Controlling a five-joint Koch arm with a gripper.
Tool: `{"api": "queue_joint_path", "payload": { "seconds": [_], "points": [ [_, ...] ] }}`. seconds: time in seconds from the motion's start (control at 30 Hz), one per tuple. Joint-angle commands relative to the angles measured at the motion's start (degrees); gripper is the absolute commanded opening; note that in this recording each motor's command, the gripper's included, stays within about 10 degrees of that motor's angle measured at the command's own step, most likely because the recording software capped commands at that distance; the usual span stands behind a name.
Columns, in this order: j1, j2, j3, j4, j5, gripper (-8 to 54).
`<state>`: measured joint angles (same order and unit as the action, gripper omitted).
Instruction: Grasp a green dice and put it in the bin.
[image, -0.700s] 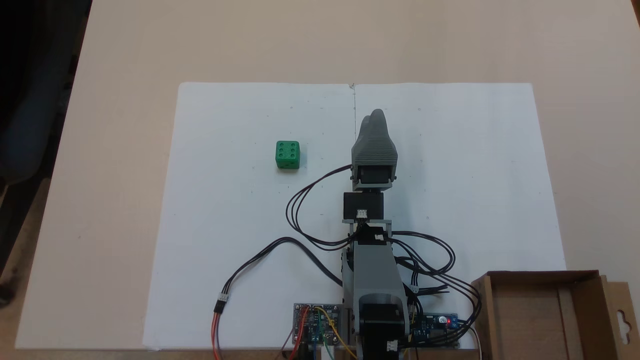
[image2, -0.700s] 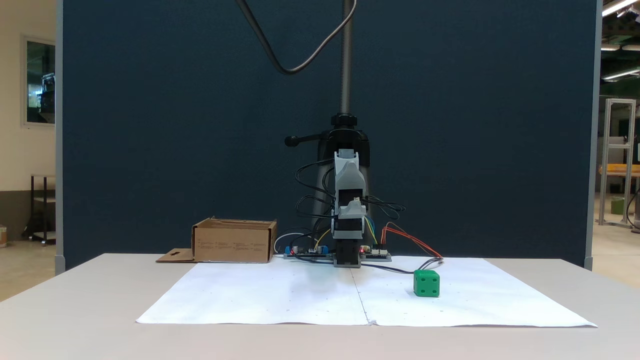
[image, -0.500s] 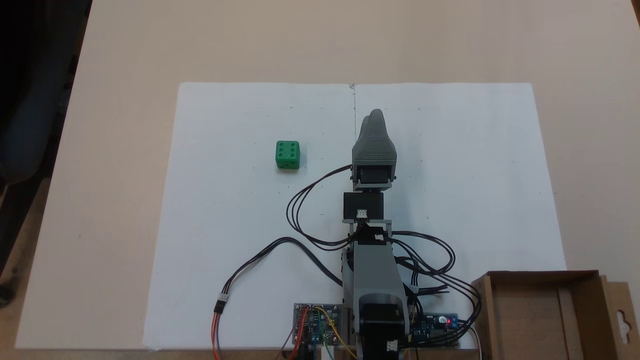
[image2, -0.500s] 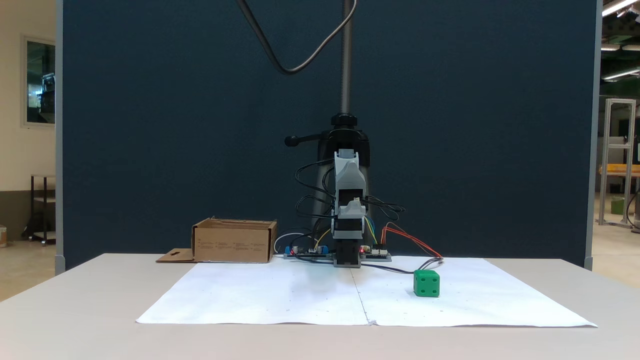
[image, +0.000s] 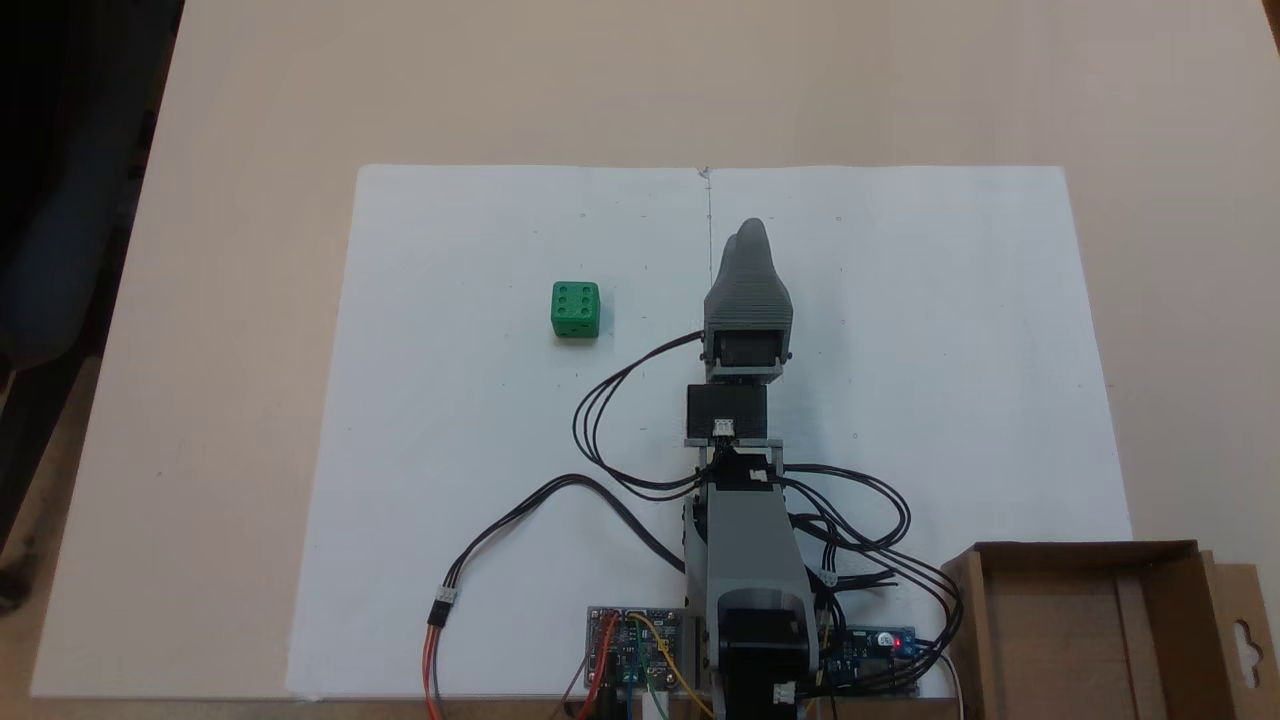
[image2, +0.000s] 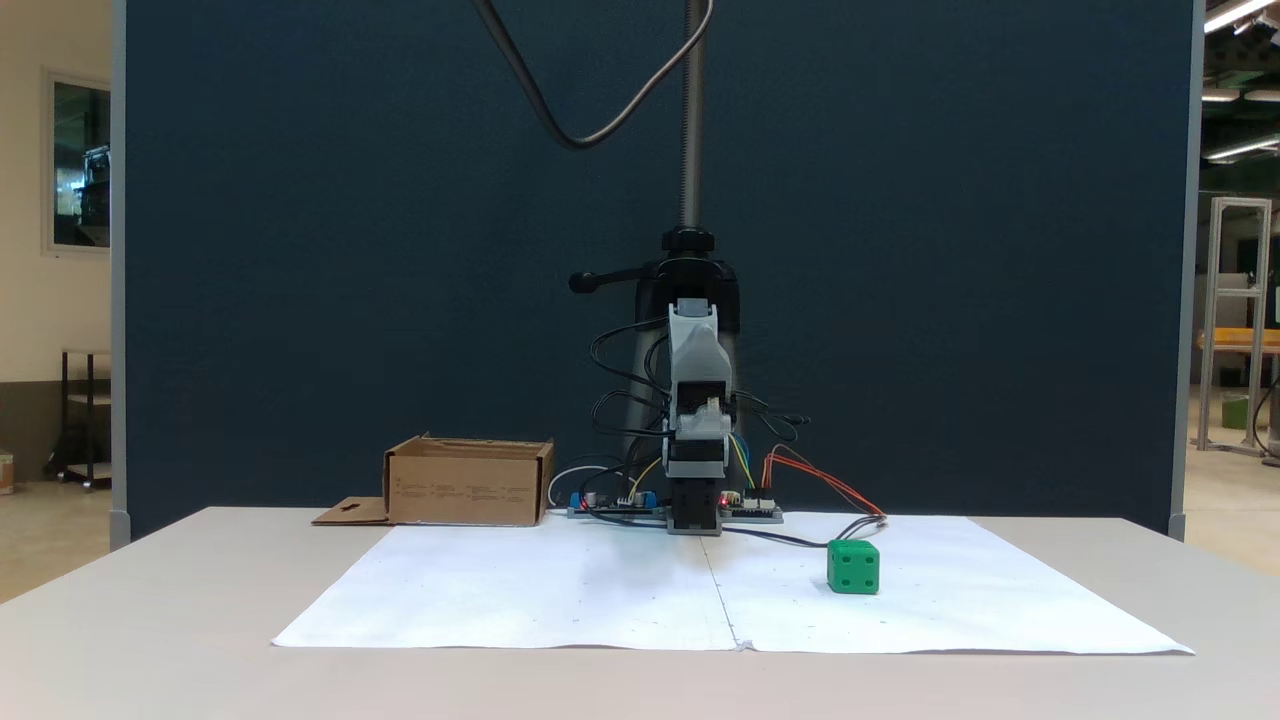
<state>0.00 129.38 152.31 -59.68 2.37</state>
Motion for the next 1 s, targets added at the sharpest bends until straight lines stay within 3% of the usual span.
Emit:
{"api": "queue_joint_path", "payload": {
  "seconds": [0.0,0.07,0.97],
  "points": [
    [-0.44,5.98,8.96,5.69,-4.39,42.0],
    [0.88,5.71,-5.19,17.56,-4.22,42.0],
    [-0.88,0.09,-65.04,111.34,1.76,42.0]
  ]
}}
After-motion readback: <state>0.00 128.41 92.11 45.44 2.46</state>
